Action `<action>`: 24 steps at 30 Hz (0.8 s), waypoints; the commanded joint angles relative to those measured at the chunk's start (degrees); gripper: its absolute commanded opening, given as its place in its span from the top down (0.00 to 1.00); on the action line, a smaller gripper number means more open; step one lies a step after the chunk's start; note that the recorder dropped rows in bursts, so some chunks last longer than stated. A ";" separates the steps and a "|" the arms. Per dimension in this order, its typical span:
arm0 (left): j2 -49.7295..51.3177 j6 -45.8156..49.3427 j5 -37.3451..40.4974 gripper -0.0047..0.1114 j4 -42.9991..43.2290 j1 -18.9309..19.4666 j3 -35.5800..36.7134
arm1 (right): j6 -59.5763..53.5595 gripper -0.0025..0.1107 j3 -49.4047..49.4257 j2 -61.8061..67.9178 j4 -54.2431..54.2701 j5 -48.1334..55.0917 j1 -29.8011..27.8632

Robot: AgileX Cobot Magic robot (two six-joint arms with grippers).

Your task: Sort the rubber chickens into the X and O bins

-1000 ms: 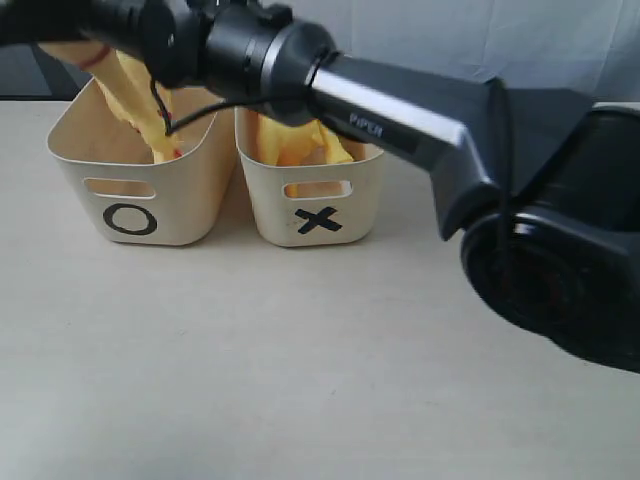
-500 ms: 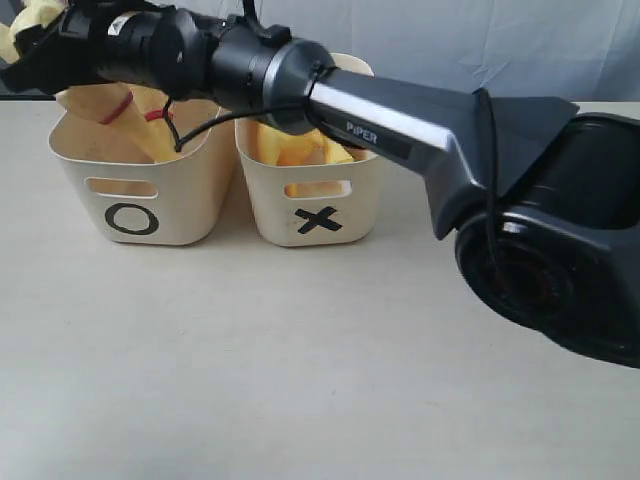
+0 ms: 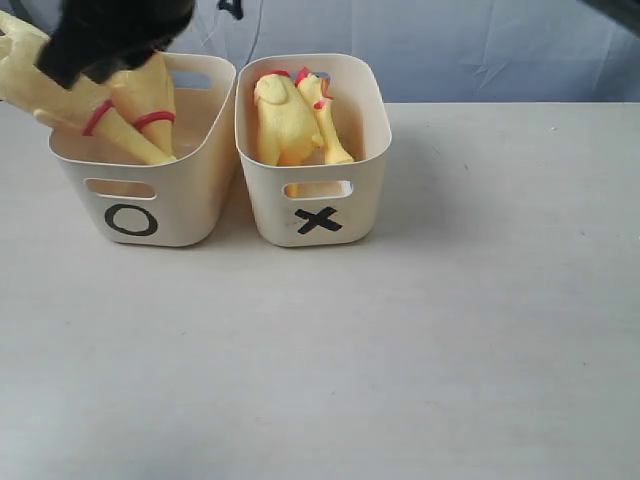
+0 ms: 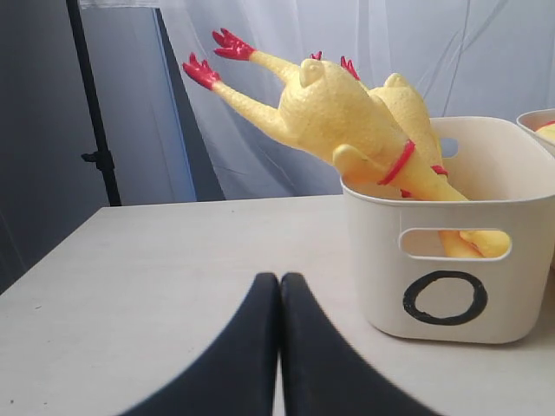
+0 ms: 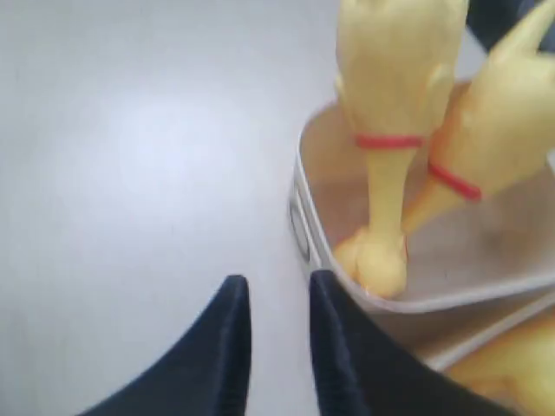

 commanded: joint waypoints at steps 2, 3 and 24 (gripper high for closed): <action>-0.30 -0.21 -0.06 0.96 -0.18 -0.47 -0.05 | 8.34 0.98 4.47 -6.40 -5.16 7.24 -0.23; -0.30 -0.21 -0.06 0.96 -0.18 -0.47 -0.05 | 8.34 0.98 6.13 -7.77 -5.06 7.24 -0.23; -0.30 -0.21 -0.06 0.96 -0.18 -0.47 -0.05 | 10.89 0.98 46.96 -23.43 -17.23 7.24 -0.23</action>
